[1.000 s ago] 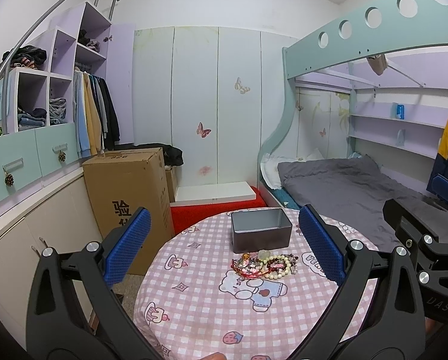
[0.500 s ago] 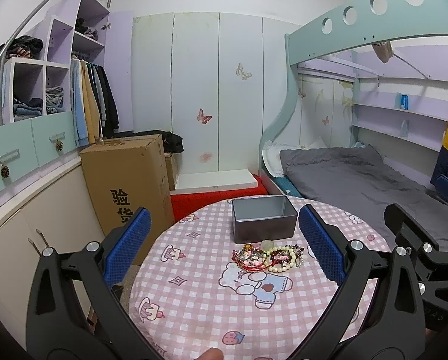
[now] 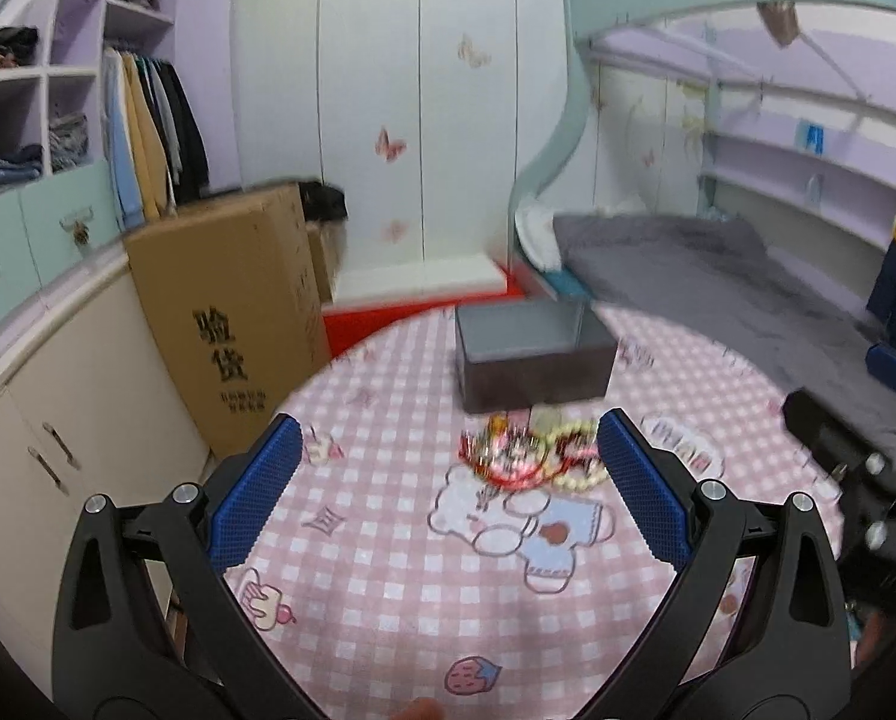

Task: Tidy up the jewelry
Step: 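Move both grippers down toward the jewelry pile beside the grey tin, then grasp the red string bracelet with the left gripper while the right grasps the pale bead bracelet, then lift both held bracelets and carry them over the open grey tin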

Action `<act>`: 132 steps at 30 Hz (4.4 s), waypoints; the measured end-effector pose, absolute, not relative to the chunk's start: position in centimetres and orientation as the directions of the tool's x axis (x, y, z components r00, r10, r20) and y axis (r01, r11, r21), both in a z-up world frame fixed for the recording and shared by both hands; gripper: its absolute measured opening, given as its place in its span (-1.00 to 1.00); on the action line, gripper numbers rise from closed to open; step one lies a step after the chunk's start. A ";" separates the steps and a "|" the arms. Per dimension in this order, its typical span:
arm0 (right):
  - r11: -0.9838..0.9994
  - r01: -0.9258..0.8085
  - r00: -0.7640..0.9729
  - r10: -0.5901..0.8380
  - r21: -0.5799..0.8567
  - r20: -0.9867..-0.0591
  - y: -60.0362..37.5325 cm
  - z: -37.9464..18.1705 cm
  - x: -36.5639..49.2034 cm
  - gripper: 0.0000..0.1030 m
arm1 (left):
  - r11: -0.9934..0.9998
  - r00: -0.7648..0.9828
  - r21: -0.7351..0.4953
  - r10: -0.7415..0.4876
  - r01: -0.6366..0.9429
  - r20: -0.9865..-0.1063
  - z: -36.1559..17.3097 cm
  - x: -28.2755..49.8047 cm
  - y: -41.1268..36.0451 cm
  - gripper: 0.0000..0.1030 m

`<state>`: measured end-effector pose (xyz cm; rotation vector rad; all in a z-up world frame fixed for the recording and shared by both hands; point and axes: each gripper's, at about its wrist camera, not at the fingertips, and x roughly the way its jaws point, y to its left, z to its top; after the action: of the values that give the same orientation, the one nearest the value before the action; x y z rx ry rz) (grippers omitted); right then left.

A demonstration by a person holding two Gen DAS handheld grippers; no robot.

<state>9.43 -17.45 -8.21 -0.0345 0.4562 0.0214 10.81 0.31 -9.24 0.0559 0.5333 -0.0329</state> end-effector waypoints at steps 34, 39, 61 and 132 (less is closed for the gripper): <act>0.995 -0.088 0.715 0.098 0.051 -0.692 -19.8 -16.2 18.0 0.73 | 0.994 0.568 -0.080 -0.108 0.073 -0.816 -20.3 24.5 2.4 0.46; 0.995 -0.090 0.712 0.102 0.053 -0.695 -19.7 -16.2 18.0 0.73 | 0.997 0.578 -0.027 -0.065 0.074 -0.813 -20.4 24.6 2.7 -0.02; 0.979 -0.187 0.666 0.185 0.078 -0.722 -17.9 -16.6 20.8 -0.23 | 0.970 0.600 -0.220 -0.239 0.107 -0.764 -19.7 22.7 6.8 -0.92; 0.949 -0.295 0.686 0.293 0.114 -0.666 -17.3 -11.8 19.4 -0.85 | 0.953 0.611 -0.238 -0.303 0.188 -0.731 -18.1 23.8 5.5 -0.88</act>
<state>19.36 -17.25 -11.79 -0.0024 0.7453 0.3290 23.83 5.47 -18.07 -0.1428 0.8687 -0.2843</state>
